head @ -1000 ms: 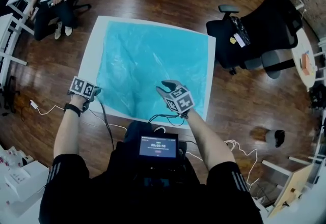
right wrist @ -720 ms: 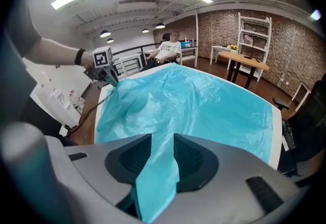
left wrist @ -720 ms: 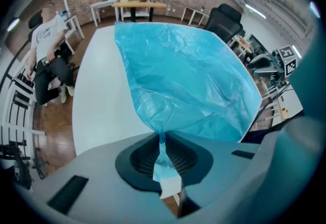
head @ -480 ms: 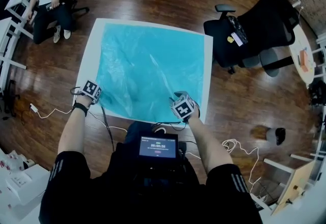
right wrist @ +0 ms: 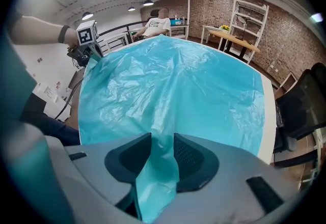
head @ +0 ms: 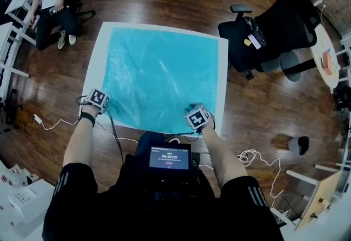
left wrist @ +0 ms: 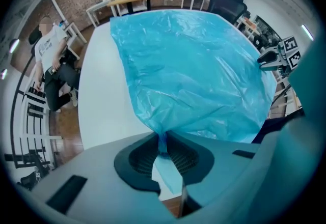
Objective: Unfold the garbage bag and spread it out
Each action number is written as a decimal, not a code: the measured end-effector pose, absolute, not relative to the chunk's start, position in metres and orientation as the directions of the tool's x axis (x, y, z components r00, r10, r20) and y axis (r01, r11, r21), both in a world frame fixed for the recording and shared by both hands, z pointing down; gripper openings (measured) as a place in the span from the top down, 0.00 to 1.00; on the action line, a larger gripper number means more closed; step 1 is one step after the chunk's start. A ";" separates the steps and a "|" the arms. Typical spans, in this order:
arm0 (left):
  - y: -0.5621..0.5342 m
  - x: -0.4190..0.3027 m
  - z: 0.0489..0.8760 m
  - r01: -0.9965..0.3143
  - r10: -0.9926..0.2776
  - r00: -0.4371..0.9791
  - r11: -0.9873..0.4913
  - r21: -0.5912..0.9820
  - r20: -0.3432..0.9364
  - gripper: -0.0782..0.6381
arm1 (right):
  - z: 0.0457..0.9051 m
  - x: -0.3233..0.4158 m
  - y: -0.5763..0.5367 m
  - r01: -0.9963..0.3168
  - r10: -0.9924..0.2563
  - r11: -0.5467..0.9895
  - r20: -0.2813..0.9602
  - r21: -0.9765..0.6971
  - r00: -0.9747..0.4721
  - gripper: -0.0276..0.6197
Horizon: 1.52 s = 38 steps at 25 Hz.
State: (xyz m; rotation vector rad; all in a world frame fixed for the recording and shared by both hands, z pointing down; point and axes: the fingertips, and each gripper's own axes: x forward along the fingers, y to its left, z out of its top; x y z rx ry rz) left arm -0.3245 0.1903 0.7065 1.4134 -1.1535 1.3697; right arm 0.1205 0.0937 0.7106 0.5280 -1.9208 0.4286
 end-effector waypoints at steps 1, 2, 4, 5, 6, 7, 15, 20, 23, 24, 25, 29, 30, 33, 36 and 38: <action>0.191 -0.325 0.706 -0.973 -0.064 -0.021 -0.228 -0.036 0.998 0.80 | 0.711 0.121 0.095 -0.547 -0.164 0.835 0.921 -0.061 -0.354 0.69; 0.192 -0.326 0.704 -0.973 -0.067 -0.023 -0.226 -0.038 0.997 0.78 | 0.712 0.122 0.096 -0.550 -0.160 0.832 0.921 -0.067 -0.354 0.69; 0.192 -0.325 0.703 -0.975 -0.077 -0.015 -0.220 -0.032 0.997 0.69 | 0.712 0.122 0.096 -0.554 -0.162 0.830 0.920 -0.068 -0.356 0.69; 0.192 -0.327 0.702 -0.976 -0.078 -0.014 -0.215 -0.030 0.997 0.69 | 0.711 0.122 0.094 -0.556 -0.168 0.829 0.919 -0.064 -0.357 0.69; 0.194 -0.329 0.702 -0.977 -0.075 -0.018 -0.209 -0.033 0.997 0.68 | 0.711 0.122 0.093 -0.558 -0.172 0.827 0.918 -0.062 -0.358 0.69; 0.196 -0.331 0.700 -0.978 -0.070 -0.023 -0.204 -0.037 0.997 0.66 | 0.711 0.122 0.093 -0.560 -0.173 0.826 0.917 -0.064 -0.359 0.69; 0.204 -0.348 0.679 -0.984 -0.114 -0.060 -0.161 -0.078 0.992 0.59 | 0.712 0.122 0.093 -0.559 -0.172 0.827 0.915 -0.067 -0.364 0.69; 0.213 -0.351 0.667 -0.986 -0.173 -0.074 -0.138 -0.098 0.982 0.58 | 0.708 0.121 0.088 -0.555 -0.196 0.831 0.912 -0.041 -0.361 0.68; 0.209 -0.339 0.660 -0.991 -0.256 -0.034 -0.118 -0.066 0.966 0.58 | 0.707 0.122 0.088 -0.562 -0.204 0.826 0.910 -0.037 -0.360 0.68; 0.208 -0.336 0.656 -0.992 -0.279 -0.027 -0.109 -0.059 0.960 0.58 | 0.708 0.123 0.089 -0.568 -0.204 0.822 0.911 -0.039 -0.358 0.68; 0.209 -0.335 0.653 -0.993 -0.296 -0.029 -0.098 -0.060 0.955 0.58 | 0.708 0.123 0.090 -0.574 -0.204 0.818 0.912 -0.041 -0.357 0.68; 0.206 -0.330 0.637 -0.993 -0.362 -0.042 -0.091 -0.080 0.931 0.58 | 0.706 0.121 0.091 -0.585 -0.208 0.810 0.911 -0.044 -0.357 0.68; 0.205 -0.327 0.634 -0.991 -0.374 -0.040 -0.103 -0.084 0.927 0.58 | 0.706 0.121 0.091 -0.586 -0.207 0.809 0.912 -0.044 -0.355 0.68; 0.198 -0.312 0.630 -0.993 -0.424 0.016 -0.111 -0.035 0.906 0.58 | 0.708 0.123 0.091 -0.596 -0.202 0.801 0.916 -0.049 -0.347 0.68; 0.189 -0.299 0.632 -0.995 -0.481 0.092 -0.078 0.062 0.872 0.58 | 0.708 0.123 0.092 -0.606 -0.205 0.794 0.918 -0.046 -0.339 0.68; 0.181 -0.294 0.638 -0.991 -0.499 0.128 -0.039 0.125 0.857 0.58 | 0.709 0.122 0.092 -0.617 -0.196 0.785 0.921 -0.058 -0.336 0.68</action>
